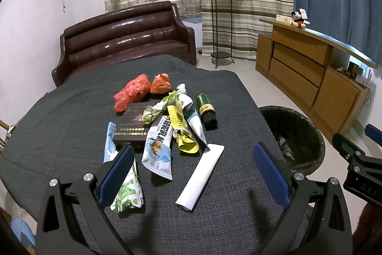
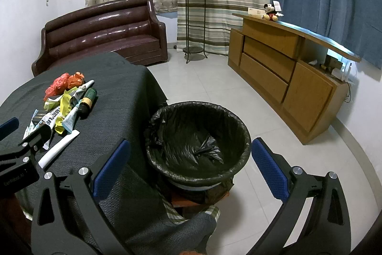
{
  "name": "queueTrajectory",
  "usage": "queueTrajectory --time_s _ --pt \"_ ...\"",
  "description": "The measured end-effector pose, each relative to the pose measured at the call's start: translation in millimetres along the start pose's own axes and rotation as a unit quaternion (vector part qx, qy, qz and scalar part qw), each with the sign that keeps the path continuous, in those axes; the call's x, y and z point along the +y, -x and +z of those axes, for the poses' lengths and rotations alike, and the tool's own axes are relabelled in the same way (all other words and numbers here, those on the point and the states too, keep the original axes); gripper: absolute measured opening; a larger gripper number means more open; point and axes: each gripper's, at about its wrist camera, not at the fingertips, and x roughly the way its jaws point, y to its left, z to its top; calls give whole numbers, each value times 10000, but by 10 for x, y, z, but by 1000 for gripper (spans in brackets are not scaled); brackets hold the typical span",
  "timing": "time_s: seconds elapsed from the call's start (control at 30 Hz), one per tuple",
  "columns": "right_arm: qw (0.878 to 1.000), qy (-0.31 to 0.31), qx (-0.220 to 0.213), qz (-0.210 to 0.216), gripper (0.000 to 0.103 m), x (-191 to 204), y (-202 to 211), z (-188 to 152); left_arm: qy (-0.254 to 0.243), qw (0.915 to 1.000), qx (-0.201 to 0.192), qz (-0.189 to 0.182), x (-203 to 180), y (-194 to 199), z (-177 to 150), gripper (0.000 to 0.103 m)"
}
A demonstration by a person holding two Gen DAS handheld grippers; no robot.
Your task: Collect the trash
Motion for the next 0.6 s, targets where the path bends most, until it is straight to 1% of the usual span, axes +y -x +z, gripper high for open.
queueTrajectory --time_s 0.6 --pt "10000 -9 6 4 99 -4 -5 -7 -14 10000 19 7 -16 -11 3 97"
